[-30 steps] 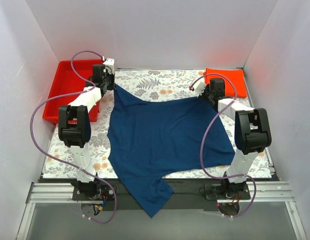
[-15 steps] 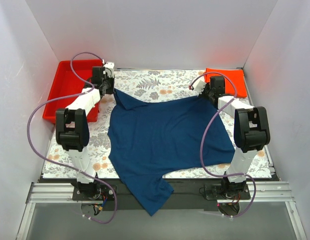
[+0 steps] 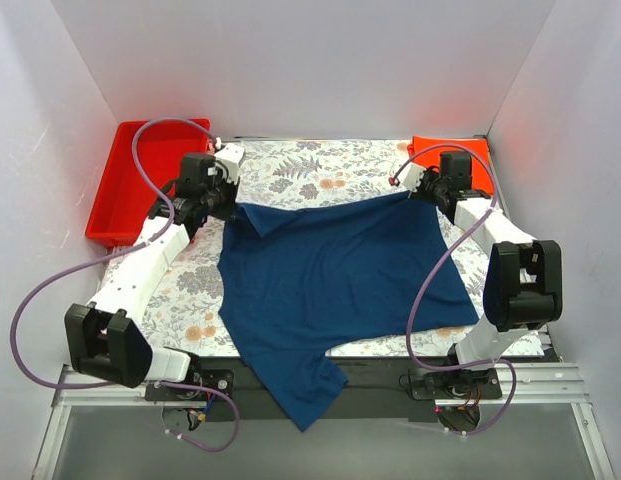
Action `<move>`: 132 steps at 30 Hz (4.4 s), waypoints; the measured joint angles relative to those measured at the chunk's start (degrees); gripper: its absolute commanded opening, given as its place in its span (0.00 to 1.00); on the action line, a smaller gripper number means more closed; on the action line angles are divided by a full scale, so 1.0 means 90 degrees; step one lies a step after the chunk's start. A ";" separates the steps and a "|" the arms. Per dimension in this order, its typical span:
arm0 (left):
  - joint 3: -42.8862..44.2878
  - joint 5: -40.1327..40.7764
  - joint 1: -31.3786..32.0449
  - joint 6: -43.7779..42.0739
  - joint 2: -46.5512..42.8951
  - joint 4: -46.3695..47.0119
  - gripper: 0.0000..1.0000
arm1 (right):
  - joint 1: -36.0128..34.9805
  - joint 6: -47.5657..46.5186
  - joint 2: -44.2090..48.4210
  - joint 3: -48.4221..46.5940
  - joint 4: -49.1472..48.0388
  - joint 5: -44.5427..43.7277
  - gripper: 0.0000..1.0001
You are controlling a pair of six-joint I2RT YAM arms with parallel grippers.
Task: Fold and stack the t-shirts
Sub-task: Fold the tshirt
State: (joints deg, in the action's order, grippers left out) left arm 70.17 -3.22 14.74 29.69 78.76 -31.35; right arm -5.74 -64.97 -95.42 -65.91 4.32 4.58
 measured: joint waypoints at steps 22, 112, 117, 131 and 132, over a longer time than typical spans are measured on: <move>-0.1239 -0.1078 0.0114 0.0175 -0.0816 -0.2373 0.00 | 0.0124 -0.0670 0.0007 0.0753 0.0520 0.0134 0.01; -0.1001 -0.0648 0.3055 0.0153 0.1744 -0.1617 0.17 | 0.0415 0.1926 -0.2021 -0.1661 0.4063 0.0962 0.37; -0.1022 -0.0316 0.3089 0.0223 0.1892 -0.1501 0.19 | 0.0415 0.2016 -0.2028 -0.1698 0.4087 0.0937 0.37; -0.1066 0.0121 0.3104 0.0265 0.2169 -0.1343 0.03 | 0.0415 0.2013 -0.2028 -0.1717 0.4150 0.0840 0.37; -0.1066 0.0126 0.3106 0.0250 0.2166 -0.1343 0.00 | 0.0415 0.2013 -0.2028 -0.1717 0.4150 0.0838 0.37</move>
State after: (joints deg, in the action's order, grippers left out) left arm 60.58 -2.09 42.70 31.94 98.26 -43.44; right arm -2.00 -46.85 -113.67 -81.36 41.67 12.12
